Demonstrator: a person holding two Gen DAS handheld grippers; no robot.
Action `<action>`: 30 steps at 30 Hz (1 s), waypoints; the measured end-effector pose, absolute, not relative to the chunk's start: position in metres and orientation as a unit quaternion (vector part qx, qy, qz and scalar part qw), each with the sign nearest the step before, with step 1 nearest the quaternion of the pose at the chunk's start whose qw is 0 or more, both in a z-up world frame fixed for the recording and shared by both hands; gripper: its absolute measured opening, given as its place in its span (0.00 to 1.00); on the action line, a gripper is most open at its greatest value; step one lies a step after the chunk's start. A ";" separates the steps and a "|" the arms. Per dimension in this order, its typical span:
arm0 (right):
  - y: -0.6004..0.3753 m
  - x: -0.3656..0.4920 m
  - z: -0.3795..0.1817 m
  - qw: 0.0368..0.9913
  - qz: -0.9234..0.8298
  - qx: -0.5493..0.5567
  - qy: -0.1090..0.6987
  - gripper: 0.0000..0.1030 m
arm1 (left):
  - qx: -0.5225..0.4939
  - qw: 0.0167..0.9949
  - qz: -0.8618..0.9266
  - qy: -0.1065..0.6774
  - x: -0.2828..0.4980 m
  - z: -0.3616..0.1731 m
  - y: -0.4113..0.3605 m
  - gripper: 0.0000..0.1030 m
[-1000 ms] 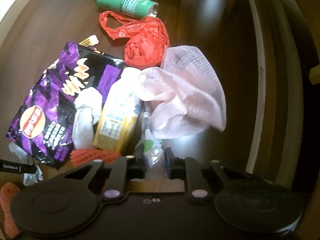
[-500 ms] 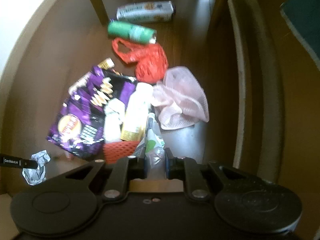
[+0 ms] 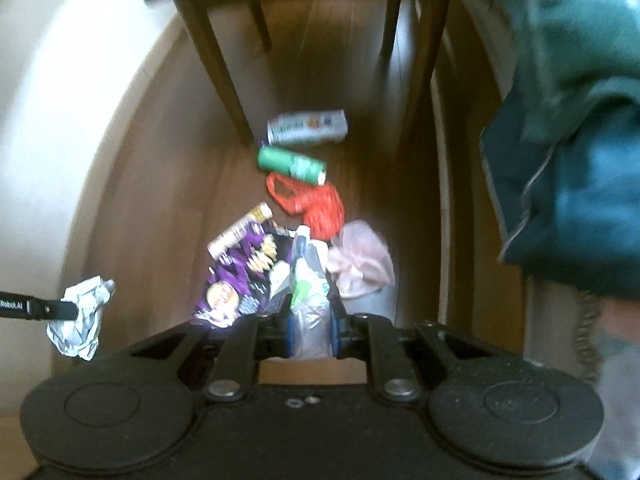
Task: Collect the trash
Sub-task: 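Grasp the crumpled white paper with the left gripper while the right gripper lifts the clear wrapper, then open both grippers over the teal wastebasket to drop the paper and wrapper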
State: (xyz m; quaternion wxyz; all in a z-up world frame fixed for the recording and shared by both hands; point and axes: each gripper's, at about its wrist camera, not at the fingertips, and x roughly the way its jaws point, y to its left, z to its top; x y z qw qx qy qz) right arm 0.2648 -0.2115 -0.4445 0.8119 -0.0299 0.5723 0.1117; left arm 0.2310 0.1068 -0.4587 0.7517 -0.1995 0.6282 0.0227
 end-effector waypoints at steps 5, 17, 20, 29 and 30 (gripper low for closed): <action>-0.199 0.265 -0.352 0.834 0.119 -0.020 0.538 0.15 | -0.183 0.796 -0.016 0.577 0.252 -0.355 0.101 0.10; -0.169 0.297 -0.136 0.901 0.114 -0.001 0.418 0.15 | -0.134 0.880 -0.131 0.437 0.329 -0.142 0.075 0.10; -0.167 0.311 -0.094 0.916 0.103 0.006 0.387 0.15 | -0.124 0.889 -0.148 0.416 0.344 -0.104 0.067 0.10; -0.180 0.382 -0.028 0.942 0.101 -0.006 0.319 0.15 | -0.097 0.914 -0.126 0.374 0.435 -0.044 0.029 0.10; -0.182 0.389 -0.024 0.943 0.106 -0.010 0.315 0.15 | -0.095 0.916 -0.120 0.370 0.447 -0.039 0.025 0.10</action>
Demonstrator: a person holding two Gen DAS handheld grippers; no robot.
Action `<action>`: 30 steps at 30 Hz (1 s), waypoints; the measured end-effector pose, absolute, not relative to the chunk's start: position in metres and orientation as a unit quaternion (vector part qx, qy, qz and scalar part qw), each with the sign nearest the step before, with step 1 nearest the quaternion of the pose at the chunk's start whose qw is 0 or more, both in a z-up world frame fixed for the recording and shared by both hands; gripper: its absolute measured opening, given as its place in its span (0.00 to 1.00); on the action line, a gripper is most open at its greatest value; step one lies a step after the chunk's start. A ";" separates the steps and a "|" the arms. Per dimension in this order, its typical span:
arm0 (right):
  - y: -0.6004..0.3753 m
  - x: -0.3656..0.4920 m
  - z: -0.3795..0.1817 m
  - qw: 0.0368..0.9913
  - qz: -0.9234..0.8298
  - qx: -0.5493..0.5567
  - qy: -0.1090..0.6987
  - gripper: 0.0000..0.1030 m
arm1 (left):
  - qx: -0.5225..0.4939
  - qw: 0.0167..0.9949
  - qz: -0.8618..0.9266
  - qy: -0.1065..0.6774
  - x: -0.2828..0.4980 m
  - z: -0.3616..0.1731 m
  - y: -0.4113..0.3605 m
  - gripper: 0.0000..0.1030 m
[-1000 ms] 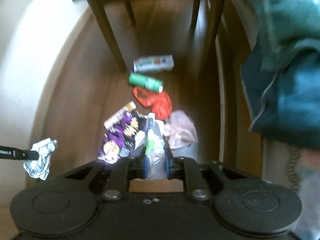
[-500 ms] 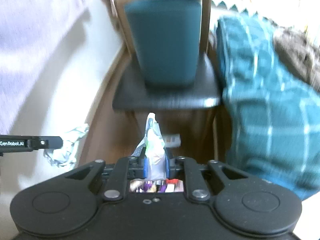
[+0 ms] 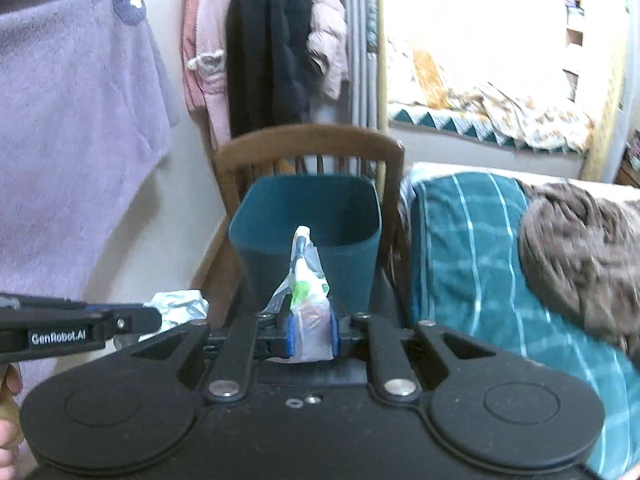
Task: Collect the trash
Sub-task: 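Open both grippers over the teal wastebasket to drop the paper and wrapper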
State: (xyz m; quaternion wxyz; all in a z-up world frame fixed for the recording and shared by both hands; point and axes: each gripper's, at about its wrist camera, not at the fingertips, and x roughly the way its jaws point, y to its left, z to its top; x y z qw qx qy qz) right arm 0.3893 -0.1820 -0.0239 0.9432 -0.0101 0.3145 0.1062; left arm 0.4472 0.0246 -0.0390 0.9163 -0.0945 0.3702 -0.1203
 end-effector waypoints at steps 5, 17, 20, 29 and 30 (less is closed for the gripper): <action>-0.194 0.453 -0.015 0.942 0.139 -0.022 0.304 0.15 | -0.086 0.927 -0.101 0.350 0.509 -0.013 -0.001 0.10; -0.185 0.574 -0.057 0.919 0.188 -0.075 0.339 0.15 | -0.099 0.911 -0.034 0.399 0.579 -0.071 -0.015 0.10; -0.178 0.593 -0.078 0.910 0.190 -0.086 0.358 0.16 | -0.085 0.909 -0.026 0.408 0.569 -0.086 -0.017 0.10; -0.178 0.610 -0.107 0.894 0.203 -0.096 0.388 0.26 | -0.105 0.909 -0.022 0.402 0.544 -0.089 -0.018 0.30; -0.178 0.611 -0.107 0.894 0.203 -0.098 0.388 0.31 | -0.110 0.911 -0.021 0.396 0.540 -0.087 -0.017 0.45</action>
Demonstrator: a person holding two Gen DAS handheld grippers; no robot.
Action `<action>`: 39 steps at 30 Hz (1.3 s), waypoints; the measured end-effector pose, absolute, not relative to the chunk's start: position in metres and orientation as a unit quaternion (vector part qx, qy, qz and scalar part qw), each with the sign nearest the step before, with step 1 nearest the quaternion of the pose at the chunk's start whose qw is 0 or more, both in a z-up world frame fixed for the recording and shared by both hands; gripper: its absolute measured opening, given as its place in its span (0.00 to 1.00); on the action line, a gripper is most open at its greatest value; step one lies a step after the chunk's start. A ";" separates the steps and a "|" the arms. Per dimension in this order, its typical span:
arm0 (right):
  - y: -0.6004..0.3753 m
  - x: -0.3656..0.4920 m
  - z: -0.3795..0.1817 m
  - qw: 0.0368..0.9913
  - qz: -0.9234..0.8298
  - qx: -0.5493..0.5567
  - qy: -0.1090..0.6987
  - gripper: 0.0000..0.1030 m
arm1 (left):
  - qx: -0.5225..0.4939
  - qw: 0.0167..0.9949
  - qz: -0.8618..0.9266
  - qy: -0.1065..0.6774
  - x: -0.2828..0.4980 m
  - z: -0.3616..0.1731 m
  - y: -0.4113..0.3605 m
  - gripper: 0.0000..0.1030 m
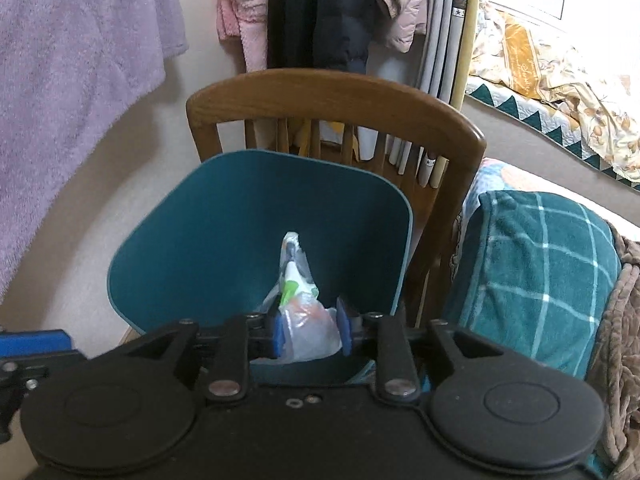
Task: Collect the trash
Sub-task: 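Open both grippers over the teal wastebasket to drop the paper and wrapper, then lower both open grippers back to the trash under the chair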
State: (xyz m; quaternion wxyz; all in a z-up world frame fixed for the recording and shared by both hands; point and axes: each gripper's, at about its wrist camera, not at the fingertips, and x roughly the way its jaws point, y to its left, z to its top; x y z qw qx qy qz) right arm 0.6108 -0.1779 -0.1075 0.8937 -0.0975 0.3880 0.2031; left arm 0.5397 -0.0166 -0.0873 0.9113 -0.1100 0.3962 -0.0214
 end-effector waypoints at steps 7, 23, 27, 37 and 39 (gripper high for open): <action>-0.181 0.599 -0.107 0.901 0.196 -0.095 0.376 0.51 | -0.112 0.923 -0.031 0.366 0.522 -0.080 -0.007 0.72; -0.190 0.460 -0.108 0.936 0.091 0.000 0.341 0.66 | -0.025 0.924 -0.122 0.362 0.471 -0.150 0.043 0.72; -0.196 0.430 -0.142 0.932 0.079 0.021 0.353 0.69 | -0.011 0.922 -0.120 0.368 0.460 -0.186 0.042 0.72; -0.219 0.390 -0.313 0.909 0.108 -0.011 0.402 0.81 | -0.002 0.909 -0.103 0.403 0.445 -0.342 0.013 0.72; -0.225 0.389 -0.360 0.900 0.109 -0.025 0.421 0.81 | 0.001 0.903 -0.105 0.417 0.447 -0.380 0.008 0.72</action>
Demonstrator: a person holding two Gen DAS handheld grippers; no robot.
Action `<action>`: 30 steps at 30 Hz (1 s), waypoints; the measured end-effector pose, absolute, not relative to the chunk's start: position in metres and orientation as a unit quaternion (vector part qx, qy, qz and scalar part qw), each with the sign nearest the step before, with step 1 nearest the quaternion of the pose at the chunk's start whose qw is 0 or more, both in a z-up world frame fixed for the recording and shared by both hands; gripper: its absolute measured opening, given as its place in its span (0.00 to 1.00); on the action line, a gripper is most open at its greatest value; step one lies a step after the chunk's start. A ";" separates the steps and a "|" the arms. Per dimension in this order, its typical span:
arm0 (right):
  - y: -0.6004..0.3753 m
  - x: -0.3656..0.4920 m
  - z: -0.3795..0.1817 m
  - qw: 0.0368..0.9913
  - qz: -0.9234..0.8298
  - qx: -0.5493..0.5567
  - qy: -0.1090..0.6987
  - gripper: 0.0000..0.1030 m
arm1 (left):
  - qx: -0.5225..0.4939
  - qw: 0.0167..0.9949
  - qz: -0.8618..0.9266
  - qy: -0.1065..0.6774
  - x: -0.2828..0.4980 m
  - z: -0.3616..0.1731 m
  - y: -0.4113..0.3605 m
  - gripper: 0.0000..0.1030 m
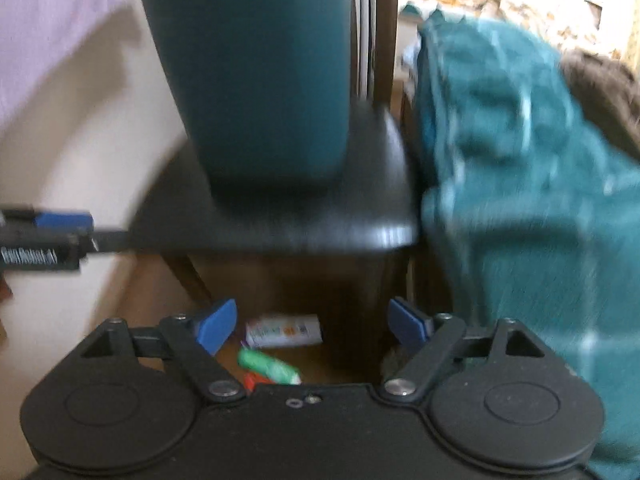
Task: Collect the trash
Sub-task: 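Lower both open grippers back to the trash under the chair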
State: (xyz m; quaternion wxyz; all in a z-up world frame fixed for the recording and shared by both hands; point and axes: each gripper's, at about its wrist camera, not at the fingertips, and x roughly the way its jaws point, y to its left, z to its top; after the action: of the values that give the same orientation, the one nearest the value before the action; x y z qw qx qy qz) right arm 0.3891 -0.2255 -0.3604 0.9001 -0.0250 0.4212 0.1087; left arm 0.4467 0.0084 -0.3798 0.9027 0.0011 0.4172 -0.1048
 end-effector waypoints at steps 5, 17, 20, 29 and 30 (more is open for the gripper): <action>-0.241 0.390 -0.471 0.877 0.117 -0.029 0.465 0.81 | 0.024 0.875 -0.123 0.468 0.448 -0.489 -0.001 0.72; -0.241 0.402 -0.680 0.810 0.151 -0.069 0.562 0.80 | 0.111 0.773 -0.223 0.584 0.426 -0.715 0.013 0.72; -0.238 0.404 -0.714 0.787 0.181 -0.084 0.584 0.80 | 0.134 0.756 -0.228 0.599 0.428 -0.750 0.024 0.72; -0.236 0.422 -0.753 0.758 0.212 -0.099 0.609 0.78 | 0.149 0.758 -0.201 0.602 0.442 -0.792 0.077 0.71; -0.238 0.420 -0.752 0.757 0.209 -0.098 0.612 0.78 | 0.146 0.756 -0.196 0.608 0.441 -0.799 0.080 0.71</action>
State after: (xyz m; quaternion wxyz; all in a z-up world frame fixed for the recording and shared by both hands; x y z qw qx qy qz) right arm 0.4204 -0.2377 -0.7516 0.7567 -0.0976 0.6119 0.2086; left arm 0.4411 0.0803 -0.7986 0.7559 0.1460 0.6076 -0.1955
